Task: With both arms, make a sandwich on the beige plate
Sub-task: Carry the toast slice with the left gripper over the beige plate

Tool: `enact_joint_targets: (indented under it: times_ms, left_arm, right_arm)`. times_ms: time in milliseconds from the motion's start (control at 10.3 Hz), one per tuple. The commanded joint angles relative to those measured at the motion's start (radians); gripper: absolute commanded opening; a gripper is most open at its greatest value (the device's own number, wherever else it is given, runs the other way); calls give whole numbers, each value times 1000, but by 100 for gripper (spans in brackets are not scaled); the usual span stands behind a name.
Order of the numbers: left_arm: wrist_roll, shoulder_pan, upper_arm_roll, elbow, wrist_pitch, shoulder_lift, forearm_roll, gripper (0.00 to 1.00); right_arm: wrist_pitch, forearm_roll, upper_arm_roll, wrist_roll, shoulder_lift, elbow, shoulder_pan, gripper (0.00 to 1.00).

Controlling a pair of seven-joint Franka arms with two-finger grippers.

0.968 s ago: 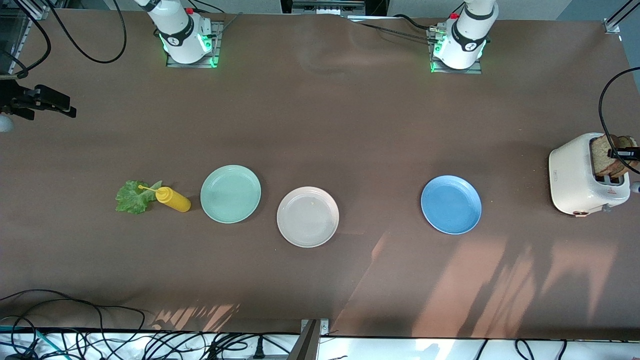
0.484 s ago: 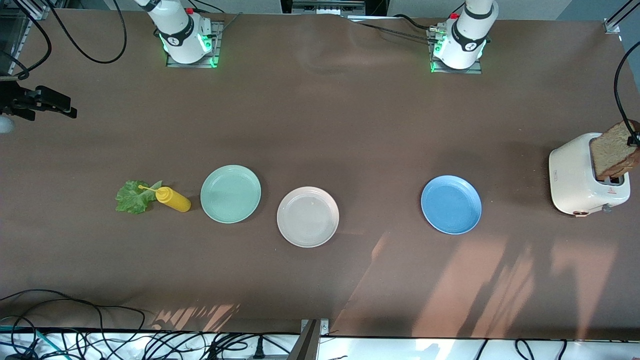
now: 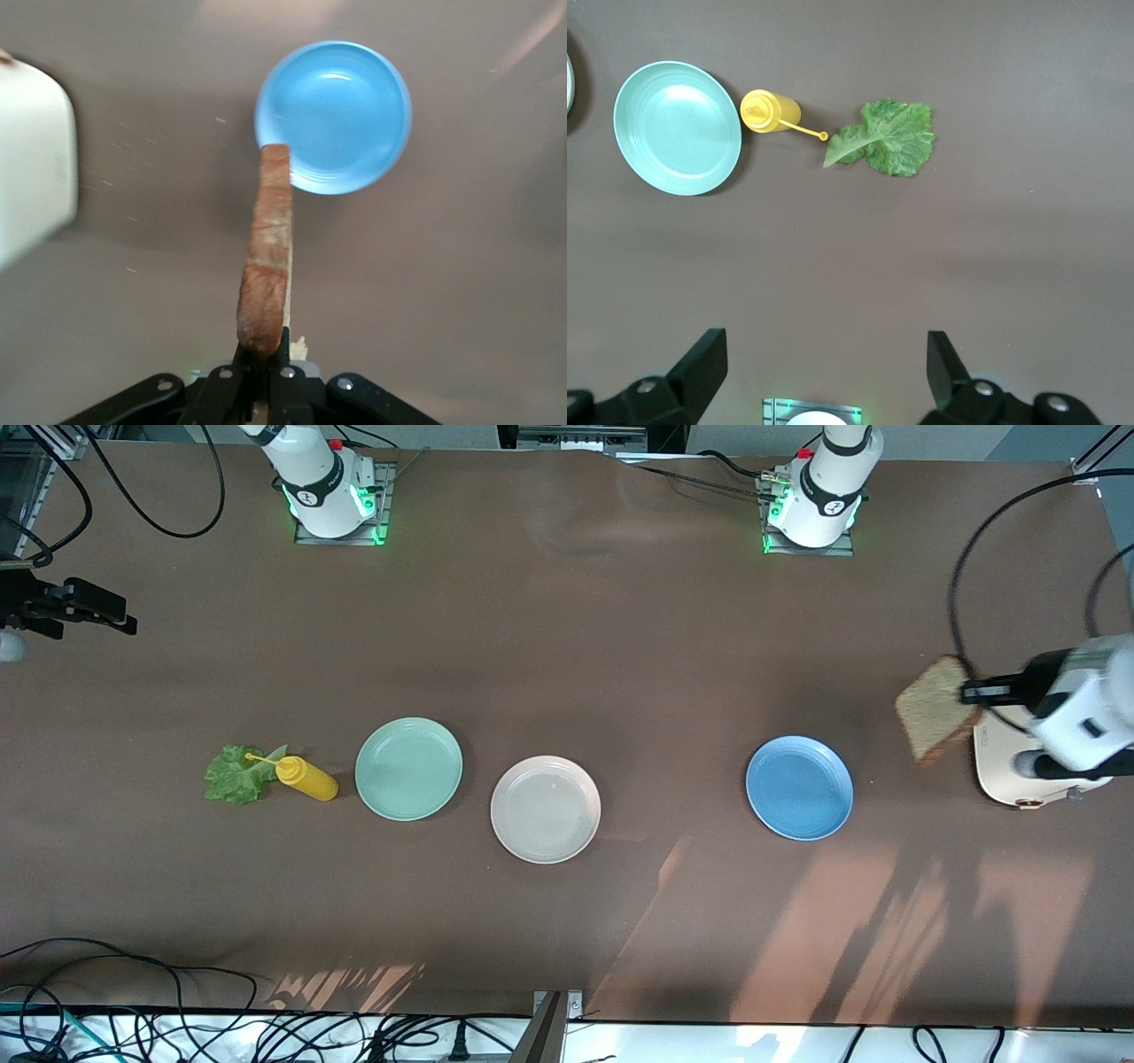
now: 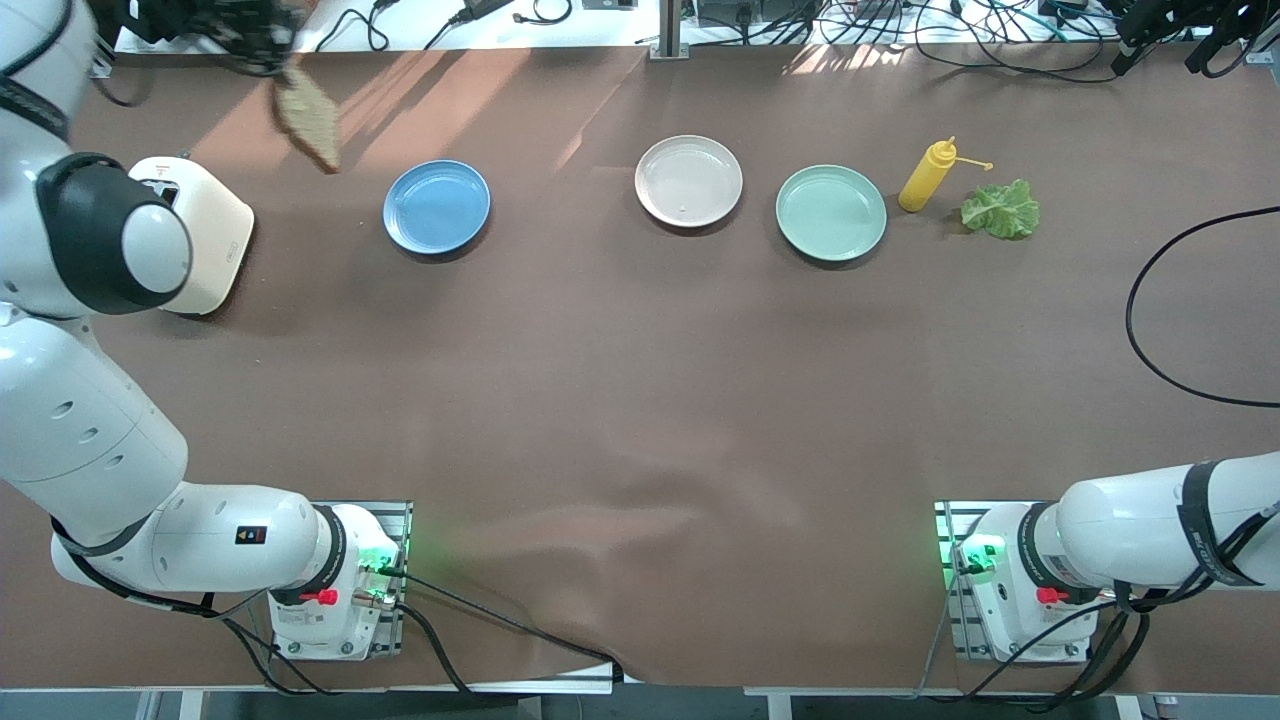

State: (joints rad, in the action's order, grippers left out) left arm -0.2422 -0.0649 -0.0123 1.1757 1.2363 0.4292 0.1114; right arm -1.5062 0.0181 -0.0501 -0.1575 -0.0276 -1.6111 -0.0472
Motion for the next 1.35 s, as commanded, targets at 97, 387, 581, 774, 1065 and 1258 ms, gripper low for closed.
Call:
enact_joint_targets:
  times_ms: [97, 387, 581, 774, 1065, 1258]
  left_arm:
    - [-335, -162, -20, -5, 177, 84, 271, 0]
    - [-514, -287, -20, -5, 465, 183, 445, 0]
    - [-551, -367, -20, -5, 682, 252, 514, 0]
    - [-548, -421, -20, -5, 864, 313, 588, 0]
    - [-531, -486, -18, -16, 1096, 387, 636, 0]
    - [-528, -498, -18, -19, 1132, 422, 636, 0]
  right_arm:
    - [-11, 0, 1, 9, 6, -9, -2, 100]
    - [-20, -6, -4, 9, -12, -6, -9, 100]
    - [-20, -7, -4, 9, -12, -6, -8, 100]
    - [-20, 0, -26, 10, -20, -6, -11, 100]
    - [-19, 0, -34, 12, -34, 10, -11, 100]
    - [-19, 0, -37, 12, -51, 17, -11, 100]
